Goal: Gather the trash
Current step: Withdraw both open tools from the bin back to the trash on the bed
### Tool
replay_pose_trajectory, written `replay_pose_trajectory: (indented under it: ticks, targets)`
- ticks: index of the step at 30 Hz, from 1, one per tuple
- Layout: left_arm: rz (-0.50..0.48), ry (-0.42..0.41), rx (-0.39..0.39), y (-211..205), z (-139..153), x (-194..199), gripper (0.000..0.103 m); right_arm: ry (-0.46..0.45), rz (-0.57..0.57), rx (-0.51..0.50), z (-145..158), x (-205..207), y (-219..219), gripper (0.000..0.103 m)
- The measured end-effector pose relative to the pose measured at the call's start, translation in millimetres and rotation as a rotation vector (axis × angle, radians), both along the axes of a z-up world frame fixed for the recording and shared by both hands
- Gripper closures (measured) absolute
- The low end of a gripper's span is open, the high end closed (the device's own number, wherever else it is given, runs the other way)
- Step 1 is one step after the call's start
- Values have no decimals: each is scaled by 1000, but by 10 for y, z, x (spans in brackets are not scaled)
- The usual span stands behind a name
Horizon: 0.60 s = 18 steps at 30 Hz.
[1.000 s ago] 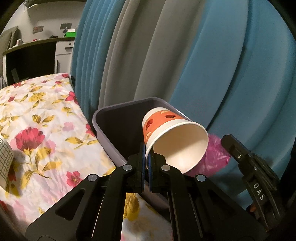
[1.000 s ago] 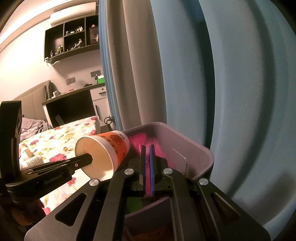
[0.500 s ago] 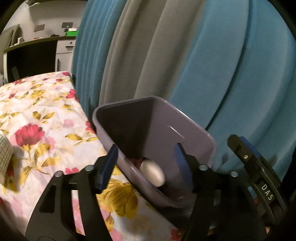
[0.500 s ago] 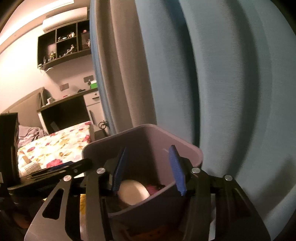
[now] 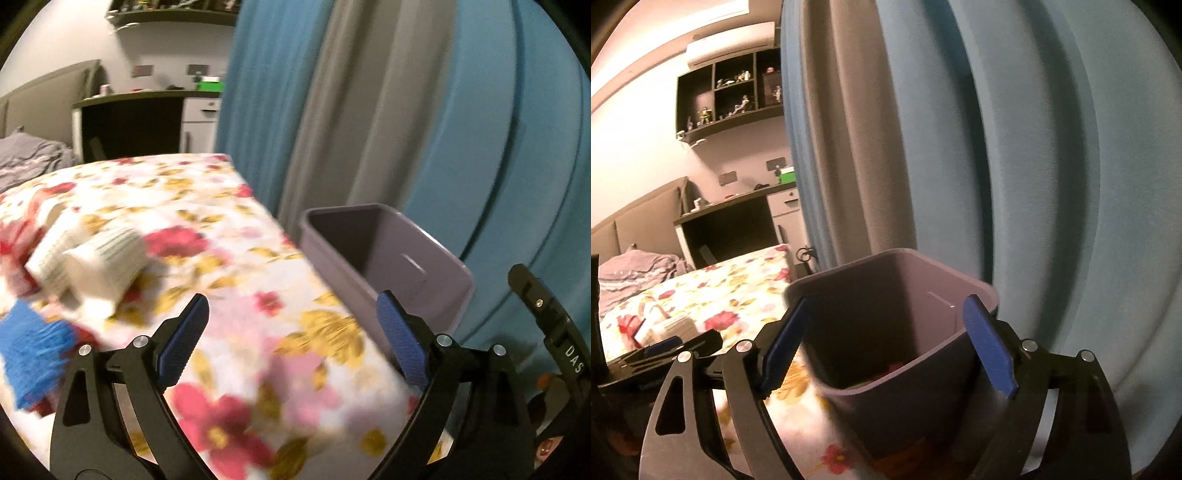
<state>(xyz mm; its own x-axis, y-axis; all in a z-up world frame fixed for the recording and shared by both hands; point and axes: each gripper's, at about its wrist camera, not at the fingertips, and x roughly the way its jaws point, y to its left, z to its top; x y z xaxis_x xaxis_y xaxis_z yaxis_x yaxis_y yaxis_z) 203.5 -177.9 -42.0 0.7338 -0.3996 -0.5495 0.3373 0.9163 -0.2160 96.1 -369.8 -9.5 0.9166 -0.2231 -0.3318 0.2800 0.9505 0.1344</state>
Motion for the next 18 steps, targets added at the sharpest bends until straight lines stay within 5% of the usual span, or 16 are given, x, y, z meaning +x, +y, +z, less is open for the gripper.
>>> replay_pose_trajectory:
  ticks: [10,18]
  targets:
    - [64,-69,-7,578,181,-542,13,-4,99,-14,46,-76,512,20]
    - [206,-86,12,1306,188,-826,13,11,187,-11,16,-145,980,20]
